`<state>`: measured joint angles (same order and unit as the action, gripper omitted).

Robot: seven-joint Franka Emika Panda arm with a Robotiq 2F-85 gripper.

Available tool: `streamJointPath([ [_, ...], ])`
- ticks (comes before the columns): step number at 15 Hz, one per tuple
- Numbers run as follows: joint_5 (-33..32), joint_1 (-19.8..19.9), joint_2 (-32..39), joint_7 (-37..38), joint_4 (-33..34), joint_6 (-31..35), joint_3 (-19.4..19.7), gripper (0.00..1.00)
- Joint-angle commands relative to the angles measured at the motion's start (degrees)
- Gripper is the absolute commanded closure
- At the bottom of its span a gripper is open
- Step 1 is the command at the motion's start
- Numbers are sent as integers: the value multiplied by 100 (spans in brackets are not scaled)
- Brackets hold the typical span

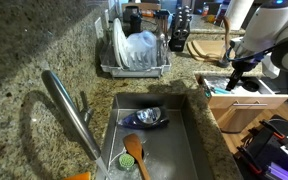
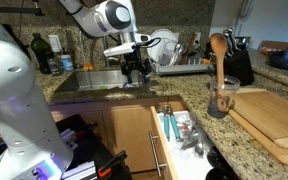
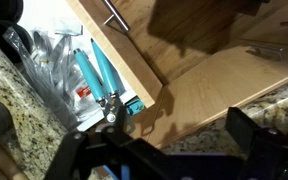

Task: Close the tap

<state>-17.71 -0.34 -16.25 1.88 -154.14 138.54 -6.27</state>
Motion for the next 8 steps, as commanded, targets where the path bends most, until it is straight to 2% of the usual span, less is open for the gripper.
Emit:
streamJointPath([
  [1,-8,-49,0,1,-1,-16,24,0],
  [3,128,-114,262,-133,118,145,56,0],
  [8,870,-951,1083,-876,95,1248,-223,0],
])
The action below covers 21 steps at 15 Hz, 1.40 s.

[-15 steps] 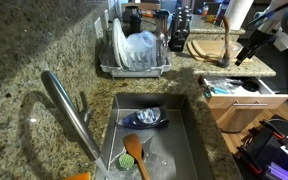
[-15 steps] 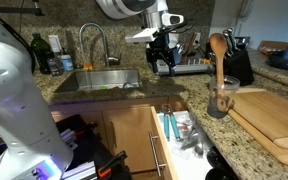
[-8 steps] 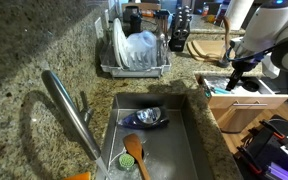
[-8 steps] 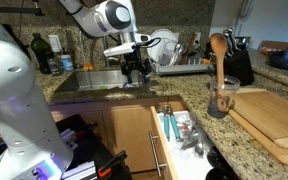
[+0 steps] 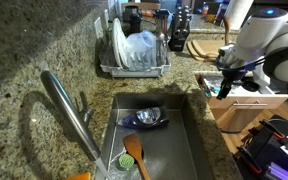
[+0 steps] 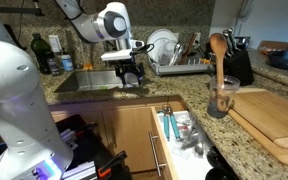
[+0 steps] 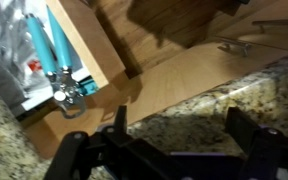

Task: Close the tap

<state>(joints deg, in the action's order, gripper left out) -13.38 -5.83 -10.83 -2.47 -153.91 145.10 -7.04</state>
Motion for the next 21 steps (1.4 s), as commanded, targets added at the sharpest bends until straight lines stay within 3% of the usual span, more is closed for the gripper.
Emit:
streamJointPath([
  [1,670,-575,682,-622,78,883,-211,0],
  [6,2573,-1344,788,-2020,-122,2348,-647,0],
  [7,2519,-1328,627,-1981,-238,2474,-661,0],
  [8,2279,-1282,858,-1621,-11,2183,-674,0],
  [10,2380,-1375,784,-1740,-50,2320,-648,0],
  [11,1953,-1184,768,-1438,-87,2305,-624,0],
  [13,3200,-1549,1444,-2357,458,2824,-553,0],
  [14,3683,-1917,1937,-2613,1027,2905,-542,0],
  [18,5398,-1491,2747,-4355,2445,2936,-1707,0],
  [21,6180,-752,3379,-5596,3371,3082,-2728,0],
])
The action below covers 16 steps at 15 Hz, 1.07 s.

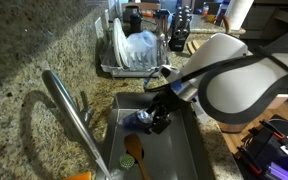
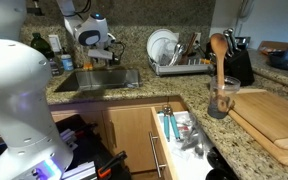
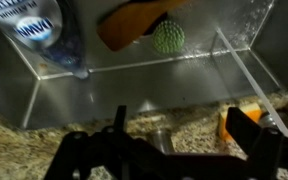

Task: Close the tap

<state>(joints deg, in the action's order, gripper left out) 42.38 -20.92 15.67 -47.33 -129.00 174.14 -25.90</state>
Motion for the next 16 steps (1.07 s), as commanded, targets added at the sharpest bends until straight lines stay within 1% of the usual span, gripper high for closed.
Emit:
streamJointPath([
  [1,232,211,213,-361,303,37,-296,0],
  [2,385,425,399,-654,564,57,-540,0],
  [4,429,630,612,-849,808,58,-686,0],
  [6,657,926,852,-1210,1067,181,-980,0],
  [8,969,1396,1272,-1779,1648,156,-1525,0],
  [9,1098,1616,1577,-2191,2036,209,-1852,0],
  [10,1192,1771,1813,-2484,2298,292,-2101,0],
  [12,1127,1920,2292,-2905,2787,389,-2385,0],
  [13,986,1727,1632,-2322,2226,154,-2017,0],
  [14,971,1774,1790,-2397,2397,144,-2071,0],
  [16,965,1763,1809,-2388,2380,142,-2047,0],
])
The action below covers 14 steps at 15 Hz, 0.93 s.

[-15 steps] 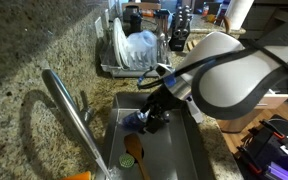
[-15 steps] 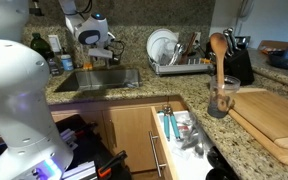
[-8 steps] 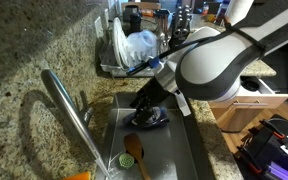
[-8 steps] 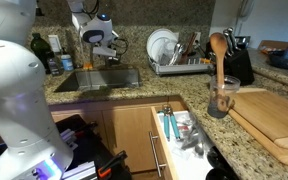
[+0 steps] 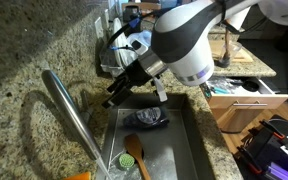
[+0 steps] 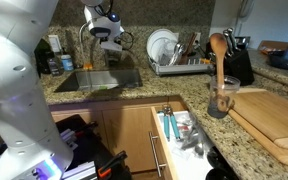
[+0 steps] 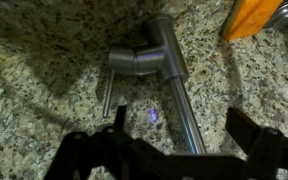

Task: Close the tap

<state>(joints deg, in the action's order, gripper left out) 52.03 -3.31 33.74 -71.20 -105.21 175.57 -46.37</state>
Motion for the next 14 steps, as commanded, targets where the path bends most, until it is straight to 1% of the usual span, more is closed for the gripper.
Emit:
streamJointPath([
  [1,0,-21,-20,13,-16,1,-1,0],
  [2,0,-35,-32,22,-18,1,-1,0],
  [3,37,46,64,-92,89,78,-73,0],
  [4,100,207,243,-314,296,167,-244,0],
  [5,132,310,411,-459,504,348,-323,0],
  [7,144,472,638,-476,800,513,-439,0],
  [8,10,239,228,-117,425,295,-171,0],
  [11,10,422,482,-211,712,323,-245,0],
  [14,10,423,554,-219,746,356,-303,0],
])
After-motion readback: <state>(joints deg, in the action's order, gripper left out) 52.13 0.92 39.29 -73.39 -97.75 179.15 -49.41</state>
